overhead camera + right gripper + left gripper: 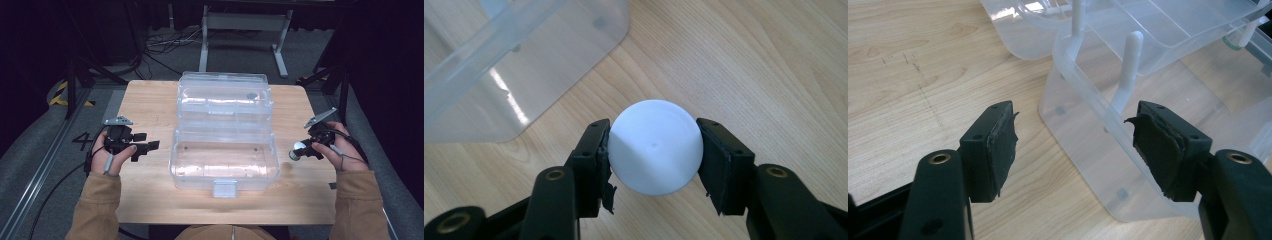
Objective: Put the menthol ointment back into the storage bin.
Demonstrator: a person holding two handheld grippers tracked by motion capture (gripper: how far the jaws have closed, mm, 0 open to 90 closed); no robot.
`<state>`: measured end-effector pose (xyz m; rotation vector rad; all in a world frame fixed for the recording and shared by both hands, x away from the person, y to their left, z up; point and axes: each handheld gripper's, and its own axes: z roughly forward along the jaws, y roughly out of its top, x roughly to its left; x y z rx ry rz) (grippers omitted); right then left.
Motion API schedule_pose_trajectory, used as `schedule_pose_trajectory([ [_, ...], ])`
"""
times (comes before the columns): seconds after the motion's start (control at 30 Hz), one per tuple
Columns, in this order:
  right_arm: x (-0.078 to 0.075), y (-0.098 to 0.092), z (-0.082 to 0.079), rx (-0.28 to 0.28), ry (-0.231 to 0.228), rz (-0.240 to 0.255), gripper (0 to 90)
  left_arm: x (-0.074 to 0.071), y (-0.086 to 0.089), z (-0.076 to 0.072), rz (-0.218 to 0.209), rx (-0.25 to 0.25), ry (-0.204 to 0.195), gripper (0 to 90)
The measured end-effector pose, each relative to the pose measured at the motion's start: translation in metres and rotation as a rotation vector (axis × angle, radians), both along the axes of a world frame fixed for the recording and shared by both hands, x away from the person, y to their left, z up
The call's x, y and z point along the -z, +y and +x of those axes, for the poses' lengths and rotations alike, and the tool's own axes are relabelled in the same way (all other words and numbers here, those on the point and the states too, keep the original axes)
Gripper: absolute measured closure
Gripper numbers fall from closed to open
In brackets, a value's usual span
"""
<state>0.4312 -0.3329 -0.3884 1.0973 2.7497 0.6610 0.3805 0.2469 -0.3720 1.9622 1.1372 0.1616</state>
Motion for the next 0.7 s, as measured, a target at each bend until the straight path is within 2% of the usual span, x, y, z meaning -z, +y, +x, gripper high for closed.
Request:
schedule_pose_trajectory([
  [0.2,-0.010,0.003,-0.003,-0.011,-0.014,0.014,50.2,0.001,0.002,-0.003,0.003,-0.009,0.002,34.1],
  [0.3,-0.015,0.006,-0.005,-0.034,-0.010,0.009,50.2,0.001,0.004,-0.004,0.001,-0.014,0.003,34.1],
  [0.7,-0.036,0.018,-0.016,-0.088,-0.061,0.020,50.2,0.002,0.006,-0.006,0.001,-0.022,0.005,34.1],
])
